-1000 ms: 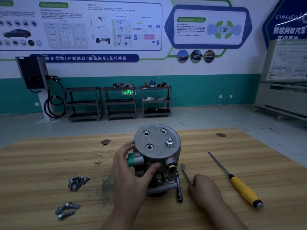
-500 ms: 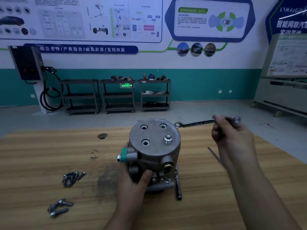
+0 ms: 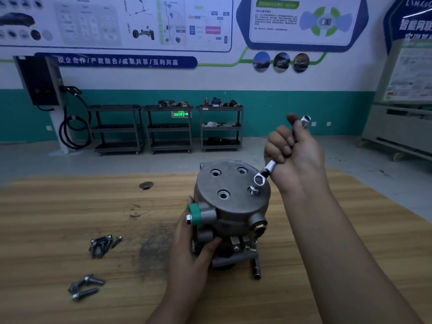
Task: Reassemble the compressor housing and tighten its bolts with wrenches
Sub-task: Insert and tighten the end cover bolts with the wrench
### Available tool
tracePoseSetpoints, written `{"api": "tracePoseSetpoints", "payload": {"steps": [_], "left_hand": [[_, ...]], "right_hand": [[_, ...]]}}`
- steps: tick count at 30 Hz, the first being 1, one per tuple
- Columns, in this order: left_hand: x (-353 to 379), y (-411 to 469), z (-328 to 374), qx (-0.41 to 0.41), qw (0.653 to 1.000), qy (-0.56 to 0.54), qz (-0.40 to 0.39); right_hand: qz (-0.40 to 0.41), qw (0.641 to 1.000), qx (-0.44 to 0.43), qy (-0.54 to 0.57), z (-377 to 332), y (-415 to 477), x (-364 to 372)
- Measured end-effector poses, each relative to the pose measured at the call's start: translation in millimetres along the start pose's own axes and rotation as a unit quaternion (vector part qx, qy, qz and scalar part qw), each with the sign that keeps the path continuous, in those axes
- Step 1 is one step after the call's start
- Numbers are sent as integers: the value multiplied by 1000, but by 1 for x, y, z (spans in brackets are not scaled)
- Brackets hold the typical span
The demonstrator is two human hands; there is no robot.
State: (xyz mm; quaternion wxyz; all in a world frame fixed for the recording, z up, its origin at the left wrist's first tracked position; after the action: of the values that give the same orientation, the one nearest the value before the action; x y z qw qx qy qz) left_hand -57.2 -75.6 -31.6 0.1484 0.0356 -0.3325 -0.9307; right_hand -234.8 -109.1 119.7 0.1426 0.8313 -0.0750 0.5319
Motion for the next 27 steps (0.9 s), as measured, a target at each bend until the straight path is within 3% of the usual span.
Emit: {"api": "tracePoseSetpoints", "payload": {"steps": [5, 15, 27], "left_hand": [[-1, 1, -1, 10, 1000, 8, 2], [-3, 0, -14, -10, 1000, 16, 7], [-5, -1, -12, 19, 999, 37, 31]], "right_hand": [[36, 997, 57, 49, 11, 9, -14], [33, 994, 101, -1, 13, 13, -27], [9, 996, 92, 20, 13, 7, -39]]}}
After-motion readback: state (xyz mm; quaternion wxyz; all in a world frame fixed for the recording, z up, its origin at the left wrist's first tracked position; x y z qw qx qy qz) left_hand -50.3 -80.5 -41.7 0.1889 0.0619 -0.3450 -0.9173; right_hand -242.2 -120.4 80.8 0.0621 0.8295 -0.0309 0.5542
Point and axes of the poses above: each hand's wrist, its own y-axis towards the middle knuckle, its own x-axis out of the palm, z = x × y, the point moved 6 cm from there along y, towards the middle knuckle, and after that the axes turned 9 degrees about z, right-handed, at the moved point
